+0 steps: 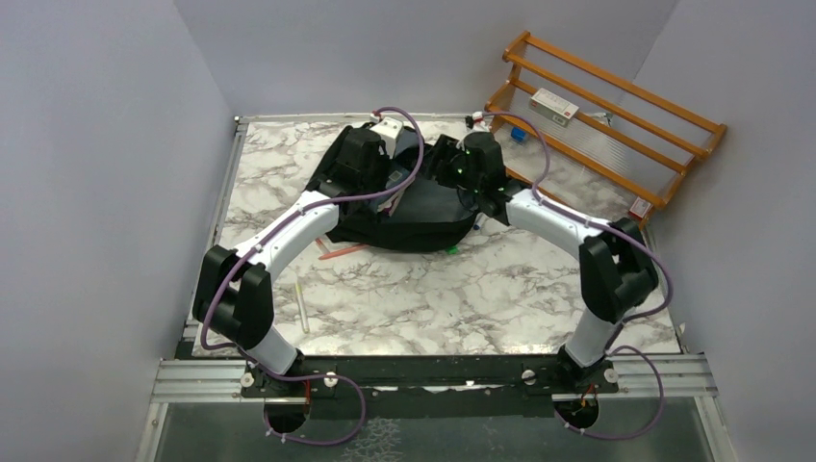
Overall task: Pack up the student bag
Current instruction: Place the book in the student bag, then adjust the student bag at the center of the board.
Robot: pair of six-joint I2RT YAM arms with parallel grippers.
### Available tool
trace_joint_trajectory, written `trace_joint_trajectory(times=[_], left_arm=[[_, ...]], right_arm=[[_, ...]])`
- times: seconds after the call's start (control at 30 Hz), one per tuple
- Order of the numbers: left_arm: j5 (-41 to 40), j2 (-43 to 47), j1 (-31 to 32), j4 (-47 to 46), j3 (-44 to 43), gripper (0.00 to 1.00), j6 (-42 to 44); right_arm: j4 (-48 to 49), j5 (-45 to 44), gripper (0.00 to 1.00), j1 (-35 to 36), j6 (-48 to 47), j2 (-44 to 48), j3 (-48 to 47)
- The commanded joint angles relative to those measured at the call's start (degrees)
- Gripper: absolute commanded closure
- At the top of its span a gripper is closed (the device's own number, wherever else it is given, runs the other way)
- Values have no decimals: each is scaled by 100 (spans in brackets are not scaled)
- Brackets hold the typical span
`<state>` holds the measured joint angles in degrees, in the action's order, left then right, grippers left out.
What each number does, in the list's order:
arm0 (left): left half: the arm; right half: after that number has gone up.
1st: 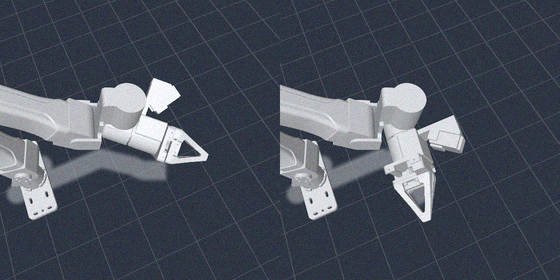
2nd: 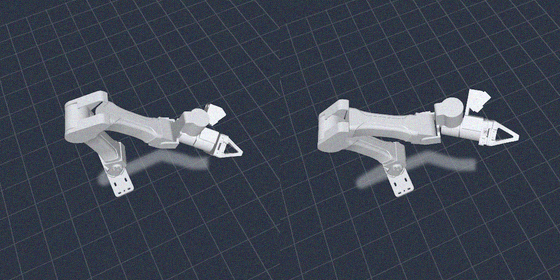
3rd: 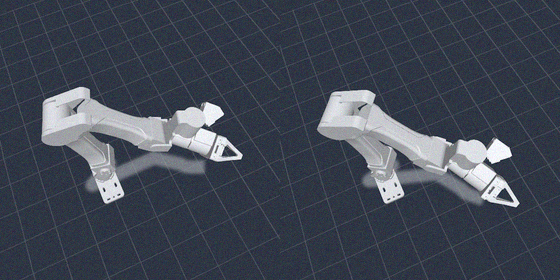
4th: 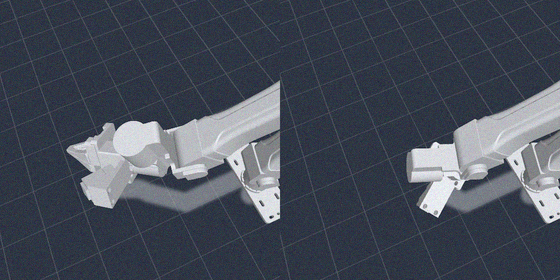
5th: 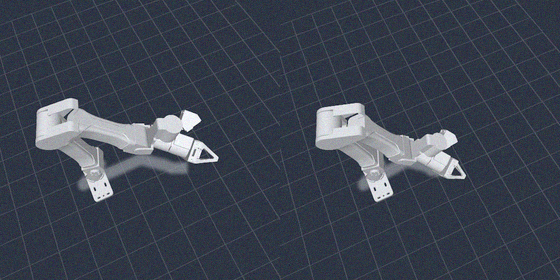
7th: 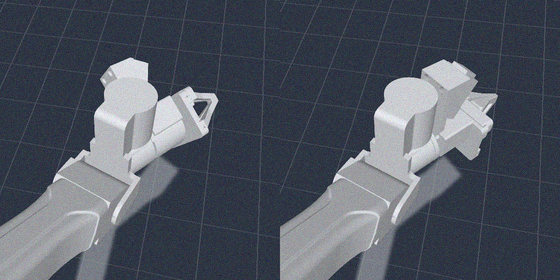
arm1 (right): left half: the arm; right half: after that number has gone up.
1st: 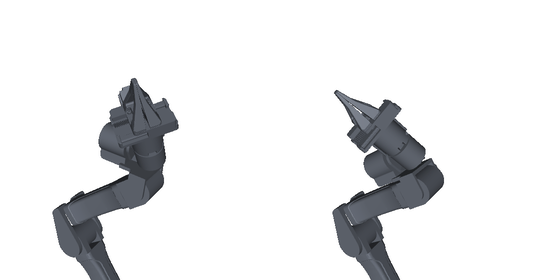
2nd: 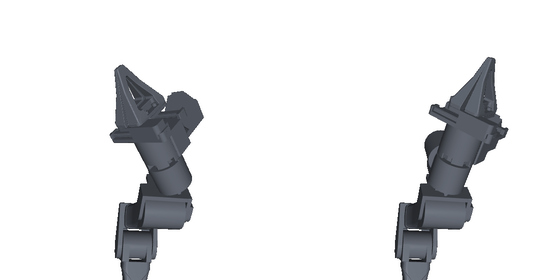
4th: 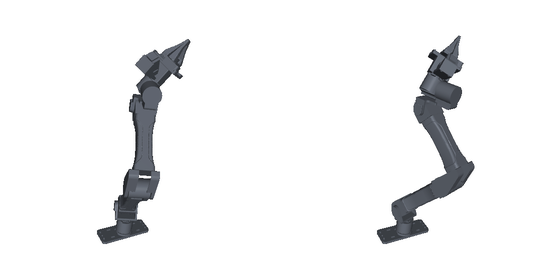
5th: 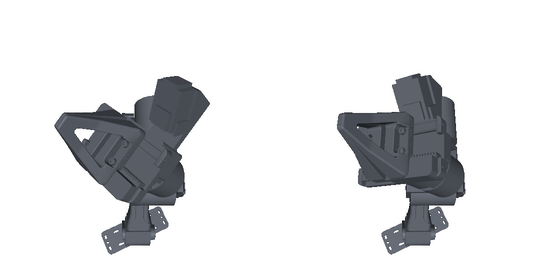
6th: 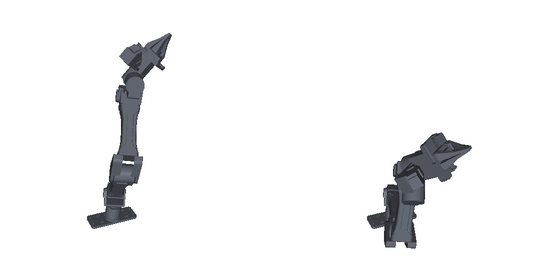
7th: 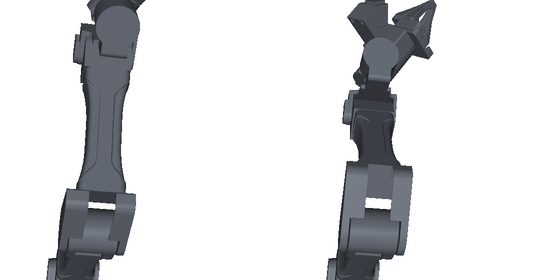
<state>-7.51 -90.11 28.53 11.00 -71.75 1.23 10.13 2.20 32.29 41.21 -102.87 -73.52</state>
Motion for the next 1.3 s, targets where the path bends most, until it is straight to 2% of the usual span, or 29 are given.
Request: trace_joint_trajectory(times=[0.0,0.07,0.2,0.27,0.47,0.6,0.83,1.0,1.27], left_arm=[[165,29,-24,-199,-51,100,-37],[365,7,-26,-237,-42,94,-65],[883,28,-23,-454,76,72,-268],[1160,8,-19,-512,75,66,-387],[1539,115,-23,-675,93,59,-738],[1445,301,-97,-741,243,52,-1059],[1012,374,-575,-648,557,38,-1656],[536,298,-691,-578,614,33,-1862],[733,-326,-695,-619,439,34,-1913]], right_arm=[[-179,-121,37,4,-528,685,528],[-326,45,37,-72,-564,971,745],[-680,124,37,-132,-687,1594,1193],[-854,24,37,-143,-791,1927,1403],[-1407,-425,36,-153,-972,2851,1945],[-1729,-404,36,-153,-961,3294,2184],[-2015,-271,36,-149,-810,3780,2502],[-2131,-67,35,-152,-812,3857,2526],[-2186,-104,35,-144,-834,3953,2596]])
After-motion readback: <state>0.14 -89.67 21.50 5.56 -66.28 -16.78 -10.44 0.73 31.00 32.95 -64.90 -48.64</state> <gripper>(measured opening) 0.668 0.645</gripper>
